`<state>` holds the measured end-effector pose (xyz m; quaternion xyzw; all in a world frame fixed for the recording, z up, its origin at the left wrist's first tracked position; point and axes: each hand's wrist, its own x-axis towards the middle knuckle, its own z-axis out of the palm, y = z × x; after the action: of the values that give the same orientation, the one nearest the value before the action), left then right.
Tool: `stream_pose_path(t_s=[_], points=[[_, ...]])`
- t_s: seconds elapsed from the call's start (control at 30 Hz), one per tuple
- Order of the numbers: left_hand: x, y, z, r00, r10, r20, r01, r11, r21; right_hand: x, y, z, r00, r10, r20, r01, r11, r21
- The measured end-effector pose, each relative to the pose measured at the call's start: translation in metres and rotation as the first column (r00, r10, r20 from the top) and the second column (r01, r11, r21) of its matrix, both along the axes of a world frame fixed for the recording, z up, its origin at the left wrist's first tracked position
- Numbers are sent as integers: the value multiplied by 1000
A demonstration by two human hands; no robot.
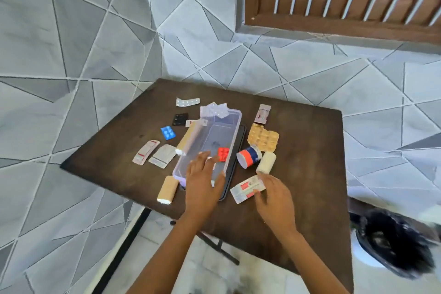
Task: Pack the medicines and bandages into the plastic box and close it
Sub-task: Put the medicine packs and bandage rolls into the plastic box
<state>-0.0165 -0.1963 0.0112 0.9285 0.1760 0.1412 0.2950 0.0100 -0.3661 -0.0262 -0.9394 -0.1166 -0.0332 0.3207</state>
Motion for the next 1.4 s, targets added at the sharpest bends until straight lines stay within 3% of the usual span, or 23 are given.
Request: stream_pose_path(t_s=[0.13,0.3,0.37,0.43,0.5,0.53,0.83,1.03,1.13,1.27,1.4], points=[[26,7,-5,975,-221,36,221,975,0,2,0,1,981,-186,-45,184,982,-39],[41,14,-13,866,-500,23,500,866,-21,-18,13,0,874,-458,-159,446,889,-105],[49,14,-14,772,-632,-60,627,774,-84,-25,16,-6,816,-538,-213,522,843,-131],[56,10,-14,621,-754,-215,740,654,-156,-30,18,-11,771,-594,-227,576,804,-148],[64,1,-13,473,-808,-352,807,557,-196,-32,18,-17,734,-641,-225,623,767,-156],[68,-4,-14,447,-806,-388,820,542,-182,-32,18,-19,712,-661,-237,644,749,-154],[82,-34,-47,540,-585,-605,782,615,103,-14,13,-32,546,-738,-397,740,647,-184],[84,-39,-51,600,-592,-538,723,689,49,-15,6,-28,539,-702,-466,807,589,48],[89,-31,-31,662,-641,-388,674,736,-67,-11,6,-8,584,-672,-455,801,569,188],[103,5,8,818,-542,-196,511,839,-186,15,29,23,715,-527,-460,688,649,325],[111,68,21,908,-359,-216,334,932,-141,40,84,39,858,-261,-442,447,804,393]])
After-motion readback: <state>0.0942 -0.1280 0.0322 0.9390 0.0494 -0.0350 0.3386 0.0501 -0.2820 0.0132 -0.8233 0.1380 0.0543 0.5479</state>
